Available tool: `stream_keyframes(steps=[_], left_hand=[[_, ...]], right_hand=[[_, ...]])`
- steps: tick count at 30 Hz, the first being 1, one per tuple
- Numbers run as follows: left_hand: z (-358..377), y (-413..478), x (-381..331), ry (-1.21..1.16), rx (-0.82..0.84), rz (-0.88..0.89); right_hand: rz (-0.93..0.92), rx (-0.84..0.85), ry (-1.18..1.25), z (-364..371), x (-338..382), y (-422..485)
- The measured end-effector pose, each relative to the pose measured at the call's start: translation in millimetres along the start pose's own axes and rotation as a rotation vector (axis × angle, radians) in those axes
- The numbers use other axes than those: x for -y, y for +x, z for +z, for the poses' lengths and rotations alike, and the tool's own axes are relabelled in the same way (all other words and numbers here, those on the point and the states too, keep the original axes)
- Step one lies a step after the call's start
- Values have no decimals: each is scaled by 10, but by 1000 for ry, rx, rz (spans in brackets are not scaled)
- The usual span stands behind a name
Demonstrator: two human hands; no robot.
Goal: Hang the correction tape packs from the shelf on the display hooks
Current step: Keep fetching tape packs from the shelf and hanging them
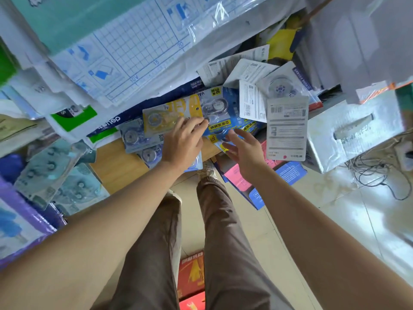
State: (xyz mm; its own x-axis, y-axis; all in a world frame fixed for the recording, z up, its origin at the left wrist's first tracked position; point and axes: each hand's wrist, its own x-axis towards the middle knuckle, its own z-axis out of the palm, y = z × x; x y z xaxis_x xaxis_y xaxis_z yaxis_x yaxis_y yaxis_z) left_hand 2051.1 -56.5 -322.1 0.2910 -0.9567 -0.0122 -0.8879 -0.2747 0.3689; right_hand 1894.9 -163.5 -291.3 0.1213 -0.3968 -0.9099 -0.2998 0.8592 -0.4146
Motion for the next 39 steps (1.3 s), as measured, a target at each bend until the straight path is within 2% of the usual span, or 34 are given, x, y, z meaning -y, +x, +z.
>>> stream_keyframes(steps=[3,6,13,17,19,23,26,30,35,39], left_hand=[[-79,-122,-29,-59,-28,-1],[-165,-285,-45,-83,32,3],[-216,-437,192,31,273,-47],[-216,-314,315,82,376,-273],[-235,-205,250,72,350,-313],[-177,85,40,-3,291,-229],[-52,333,-90,-47,397,-174],[46,554,-125,15,480,-161],[-18,561,-33,-91,352,-119],[-69,521,-22,-20,424,-184]], right_hand=[[54,11,193,111,44,-2],[81,-16,309,220,49,-46],[-3,-71,207,74,-72,-381],[-25,-112,150,-234,-145,-558],[-39,-143,125,-366,-162,-616],[-68,-181,76,-568,-193,-653],[-84,-193,42,-670,-222,-643],[-100,-195,44,-698,-237,-640],[-121,-215,57,-640,-279,-630],[-93,-219,63,-612,-346,-623]])
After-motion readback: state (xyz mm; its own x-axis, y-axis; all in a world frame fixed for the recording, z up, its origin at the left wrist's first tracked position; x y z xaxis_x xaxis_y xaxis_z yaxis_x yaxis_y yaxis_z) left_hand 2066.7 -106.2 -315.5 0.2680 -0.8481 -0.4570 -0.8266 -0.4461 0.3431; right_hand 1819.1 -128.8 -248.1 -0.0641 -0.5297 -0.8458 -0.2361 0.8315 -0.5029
